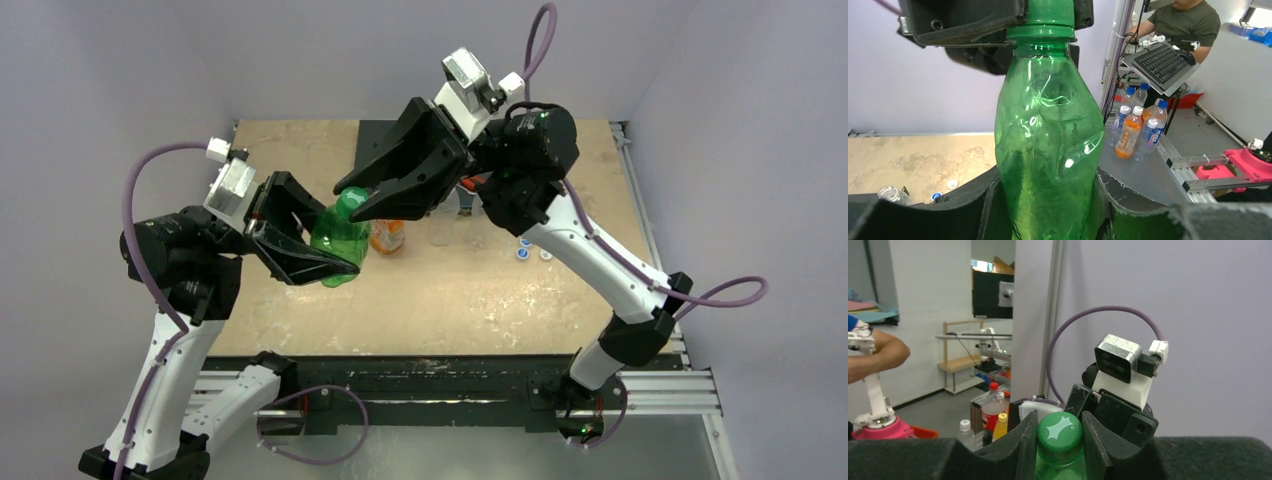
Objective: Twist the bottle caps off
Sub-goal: Unscrew the bottle cap from the plastic bottle.
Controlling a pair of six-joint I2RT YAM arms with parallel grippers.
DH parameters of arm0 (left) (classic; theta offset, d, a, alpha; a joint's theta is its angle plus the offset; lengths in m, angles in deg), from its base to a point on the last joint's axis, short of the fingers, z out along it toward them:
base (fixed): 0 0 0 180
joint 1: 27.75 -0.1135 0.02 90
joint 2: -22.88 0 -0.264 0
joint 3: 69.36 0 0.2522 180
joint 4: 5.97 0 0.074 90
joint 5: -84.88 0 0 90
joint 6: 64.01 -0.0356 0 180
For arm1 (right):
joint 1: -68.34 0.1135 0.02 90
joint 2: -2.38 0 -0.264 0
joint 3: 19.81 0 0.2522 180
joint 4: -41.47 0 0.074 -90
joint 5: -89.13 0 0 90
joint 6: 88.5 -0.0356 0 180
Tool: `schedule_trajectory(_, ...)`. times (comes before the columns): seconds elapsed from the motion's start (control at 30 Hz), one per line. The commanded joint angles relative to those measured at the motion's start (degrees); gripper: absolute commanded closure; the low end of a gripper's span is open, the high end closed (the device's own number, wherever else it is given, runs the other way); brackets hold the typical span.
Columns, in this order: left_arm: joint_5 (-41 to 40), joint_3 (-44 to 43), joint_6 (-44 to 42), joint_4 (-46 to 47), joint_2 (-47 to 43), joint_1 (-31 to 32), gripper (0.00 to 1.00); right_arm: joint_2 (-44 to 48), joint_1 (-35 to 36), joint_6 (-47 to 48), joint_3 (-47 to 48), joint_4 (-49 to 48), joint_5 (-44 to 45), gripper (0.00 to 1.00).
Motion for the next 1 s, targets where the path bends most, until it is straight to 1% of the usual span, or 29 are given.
schedule_trajectory(0.0,-7.52,-2.02,-13.5,-10.8,-1.39,-0.51,0.98,8.31,-0.47,20.43,4.88,29.32,8.3,0.58)
schedule_trajectory(0.03,-8.56,-2.83,-19.07,-16.3,-1.58,-0.51,0.99,9.59,-0.47,22.29,3.85,31.38,12.94,0.49)
schedule_trajectory(0.07,-10.11,-3.56,-23.85,-21.53,-1.76,-0.51,0.99,11.27,-0.47,22.77,2.5,32.26,19.45,0.4)
schedule_trajectory(0.1,-12.02,-4.01,-28.49,-25.31,-1.98,-0.51,0.99,12.16,-0.43,24.05,2.17,34.73,26.66,0.33)
schedule_trajectory(0.13,-15.25,-4.14,-32.42,-29.3,-2.24,-0.51,0.99,12.46,-0.26,24.34,2.03,36.2,31.51,0.28)
schedule_trajectory(0.17,-18.47,-4.12,-35.52,-31.63,-2.58,-0.51,0.99,12.47,-0.13,23.67,2.31,37.73,36.51,0.26)
schedule_trajectory(0.23,-24.87,-3.95,-41.74,-35.13,-3.2,-0.51,0.99,12.51,1.45,24.23,1.92,40.69,43.62,0.22)
schedule_trajectory(0.3,-31.15,-3.47,-46.56,-37.07,-3.74,-0.51,0.99,11.45,5.24,26.53,3.07,43.84,52.32,0.21)
schedule_trajectory(0.33,-34.11,-3.23,-48.84,-37.9,-3.93,-0.51,1.0,9.98,7.28,27.9,5.52,46.82,57.72,0.22)
schedule_trajectory(0.4,-39.3,-2.81,-52.1,-39.0,-4.08,-0.51,1.0,5.87,10.75,30.3,11.43,52.39,64.97,0.22)
schedule_trajectory(0.47,-42.18,-2.44,-54.76,-39.82,-4.0,-0.51,1.0,2.33,13.46,32.02,15.45,55.05,70.15,0.23)
schedule_trajectory(0.53,-43.86,-1.96,-56.69,-39.99,-4.06,-0.51,1.0,0.12,14.95,32.98,17.38,55.01,75.16,0.25)
schedule_trajectory(0.7,-44.95,-1.23,-57.79,-40.29,-4.42,-0.51,1.0,-1.6,15.35,32.77,17.77,51.94,79.48,0.33)
schedule_trajectory(0.9,-44.27,-0.28,-57.34,-40.03,-4.76,-0.51,1.0,-1.67,15.35,32.44,16.41,48.73,80.26,0.41)
schedule_trajectory(0.97,-44.17,0.0,-57.13,-39.76,-4.79,-0.51,1.0,-2.18,15.35,32.29,16.8,49.02,81.1,0.41)
